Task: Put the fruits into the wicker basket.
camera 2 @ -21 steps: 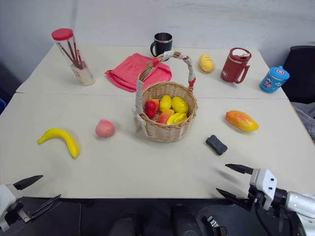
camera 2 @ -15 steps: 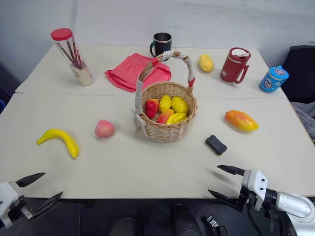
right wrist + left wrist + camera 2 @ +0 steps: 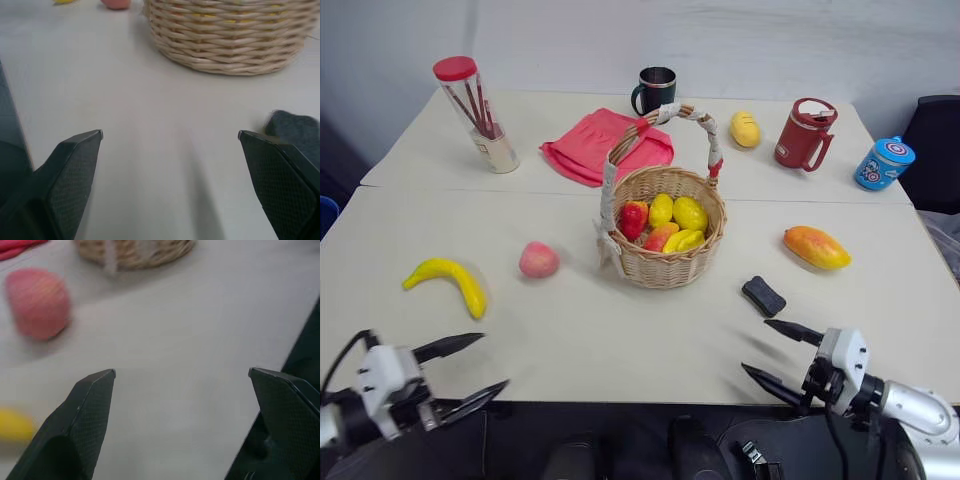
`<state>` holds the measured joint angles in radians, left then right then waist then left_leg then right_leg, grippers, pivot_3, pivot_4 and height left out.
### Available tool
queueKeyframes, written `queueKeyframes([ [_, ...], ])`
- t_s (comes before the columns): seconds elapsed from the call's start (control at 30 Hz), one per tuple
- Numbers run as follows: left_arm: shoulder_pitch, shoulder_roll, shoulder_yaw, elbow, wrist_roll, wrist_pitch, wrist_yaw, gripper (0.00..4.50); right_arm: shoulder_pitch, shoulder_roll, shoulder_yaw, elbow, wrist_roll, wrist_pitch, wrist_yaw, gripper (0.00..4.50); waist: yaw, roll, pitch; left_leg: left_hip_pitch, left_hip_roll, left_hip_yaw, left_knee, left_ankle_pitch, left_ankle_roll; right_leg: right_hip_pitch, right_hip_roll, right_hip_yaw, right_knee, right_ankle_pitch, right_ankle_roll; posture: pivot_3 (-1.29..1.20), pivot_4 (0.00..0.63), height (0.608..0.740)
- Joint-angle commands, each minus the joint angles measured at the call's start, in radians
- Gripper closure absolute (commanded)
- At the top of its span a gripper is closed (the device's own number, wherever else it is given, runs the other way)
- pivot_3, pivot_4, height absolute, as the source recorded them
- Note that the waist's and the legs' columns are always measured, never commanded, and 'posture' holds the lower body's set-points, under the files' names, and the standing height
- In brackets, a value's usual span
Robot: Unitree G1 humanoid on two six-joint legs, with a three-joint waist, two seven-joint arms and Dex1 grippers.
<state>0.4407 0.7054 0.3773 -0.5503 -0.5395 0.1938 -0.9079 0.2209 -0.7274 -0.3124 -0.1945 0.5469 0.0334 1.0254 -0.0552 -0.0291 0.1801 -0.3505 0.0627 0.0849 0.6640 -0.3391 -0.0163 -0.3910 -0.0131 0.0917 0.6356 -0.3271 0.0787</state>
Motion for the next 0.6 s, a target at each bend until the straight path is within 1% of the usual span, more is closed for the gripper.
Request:
queueKeyframes([
  [0.03,-0.134,-0.005,-0.096,-0.101,-0.134,0.130,0.060,0.00,-0.100,-0.072,0.002,-0.033,0.021,0.145,-0.039,0.01,-0.004,0.000,0.000,0.000,0.000,0.002,0.000,0.001,0.000,-0.001,0.001,0.002,0.001,0.001,0.001,0.00,0.150,0.740],
  [0.07,-0.164,-0.009,-0.110,-0.110,-0.154,0.157,0.074,0.00,-0.123,-0.085,0.016,-0.036,0.020,0.181,-0.044,0.01,-0.004,0.000,0.000,0.000,0.001,0.003,0.000,0.001,0.000,0.001,0.002,0.002,0.002,0.001,0.001,0.00,0.150,0.740],
  [0.13,-0.247,-0.033,-0.161,-0.115,-0.167,0.195,0.116,0.00,-0.240,-0.135,0.109,-0.005,-0.069,0.345,-0.126,0.01,-0.008,0.001,0.000,0.000,0.002,0.002,-0.001,0.001,-0.001,-0.001,0.005,0.002,0.003,0.001,0.001,0.00,0.150,0.740],
  [0.2,-0.303,-0.055,-0.184,-0.101,-0.172,0.217,0.145,0.00,-0.347,-0.123,0.153,0.039,-0.092,0.456,-0.200,0.01,-0.009,0.001,0.001,0.001,0.001,0.004,0.000,0.002,-0.003,-0.006,0.005,0.005,0.007,0.001,0.001,0.00,0.150,0.740],
  [0.3,-0.319,-0.043,-0.206,-0.083,-0.131,0.219,0.128,0.00,-0.435,-0.124,0.240,0.112,-0.169,0.513,-0.221,0.01,-0.006,0.002,0.001,-0.001,0.001,0.005,0.002,0.004,-0.004,-0.012,0.006,0.007,0.011,0.001,0.002,0.00,0.150,0.740],
  [0.43,-0.314,-0.043,-0.215,-0.077,-0.107,0.205,0.119,0.00,-0.497,-0.129,0.339,0.196,-0.265,0.593,-0.248,0.01,-0.001,0.002,0.001,-0.005,0.001,0.008,0.002,0.005,-0.004,-0.017,0.006,0.009,0.010,0.001,0.002,0.00,0.150,0.740],
  [0.47,-0.313,-0.043,-0.214,-0.077,-0.102,0.202,0.119,0.00,-0.513,-0.135,0.358,0.218,-0.302,0.598,-0.269,0.19,-0.002,0.001,0.001,-0.004,0.001,0.010,0.002,0.005,-0.003,-0.017,0.006,0.010,0.010,0.001,0.002,0.00,0.150,0.740],
  [0.53,-0.305,-0.044,-0.212,-0.077,-0.094,0.197,0.118,0.00,-0.536,-0.148,0.357,0.235,-0.305,0.625,-0.258,0.49,-0.006,-0.001,-0.001,-0.004,0.001,0.012,0.003,0.005,-0.003,-0.017,0.006,0.012,0.010,0.002,0.003,0.00,0.150,0.740],
  [0.6,-0.302,-0.048,-0.212,-0.074,-0.094,0.197,0.118,0.00,-0.538,-0.147,0.327,0.221,-0.269,0.652,-0.236,1.07,-0.005,-0.003,-0.001,-0.003,0.000,0.012,0.004,0.005,-0.001,-0.015,0.005,0.013,0.010,0.003,0.004,0.00,0.150,0.740],
])
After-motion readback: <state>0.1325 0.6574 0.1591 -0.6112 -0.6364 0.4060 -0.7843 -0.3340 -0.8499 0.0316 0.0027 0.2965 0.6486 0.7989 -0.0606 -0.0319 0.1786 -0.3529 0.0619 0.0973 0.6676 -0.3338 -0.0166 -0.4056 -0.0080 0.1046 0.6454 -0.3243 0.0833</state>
